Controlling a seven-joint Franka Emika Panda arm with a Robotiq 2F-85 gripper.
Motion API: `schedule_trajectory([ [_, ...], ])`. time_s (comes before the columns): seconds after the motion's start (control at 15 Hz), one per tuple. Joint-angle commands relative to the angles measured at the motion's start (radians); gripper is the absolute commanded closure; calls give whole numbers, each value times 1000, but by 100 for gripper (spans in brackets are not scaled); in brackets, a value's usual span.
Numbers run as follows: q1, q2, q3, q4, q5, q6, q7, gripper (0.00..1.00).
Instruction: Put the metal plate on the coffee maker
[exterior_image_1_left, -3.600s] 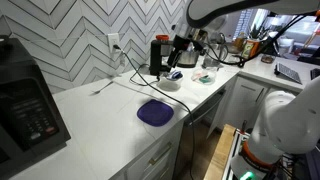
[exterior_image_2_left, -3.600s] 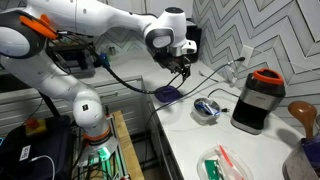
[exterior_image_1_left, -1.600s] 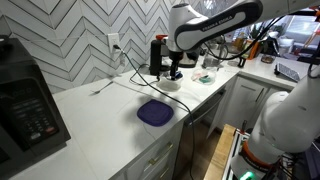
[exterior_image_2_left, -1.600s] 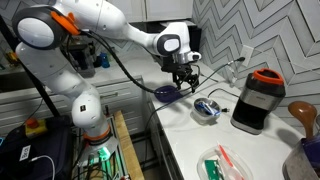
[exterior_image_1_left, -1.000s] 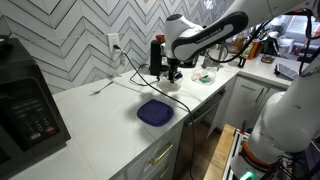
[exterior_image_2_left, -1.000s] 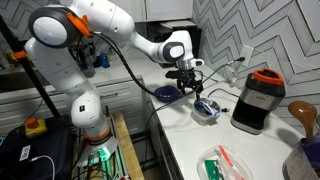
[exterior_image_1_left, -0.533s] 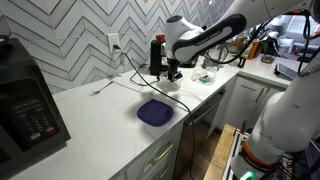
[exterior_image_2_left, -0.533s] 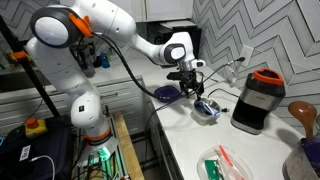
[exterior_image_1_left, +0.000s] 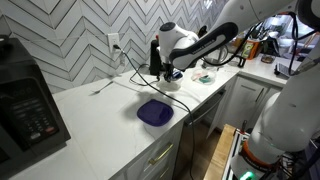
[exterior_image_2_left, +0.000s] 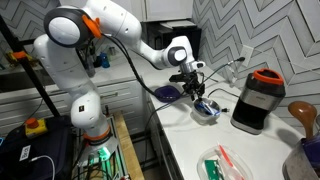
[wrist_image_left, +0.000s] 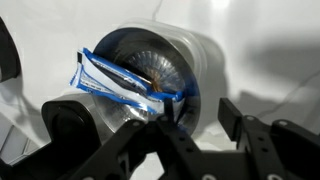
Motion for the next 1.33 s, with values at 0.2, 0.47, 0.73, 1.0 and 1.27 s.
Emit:
schedule_trajectory([
  [0.2, -4, 41, 3, 18, -65, 8, 60, 95],
  [0.47, -4, 20, 3, 31, -123, 7, 92, 100],
  [0.73, -9, -20, -1, 45, -176, -8, 111, 99],
  [1.0, -16, -102, 0, 67, -227, -22, 93, 99],
  [1.27, -24, -196, 23, 129, -399, -20, 90, 99],
])
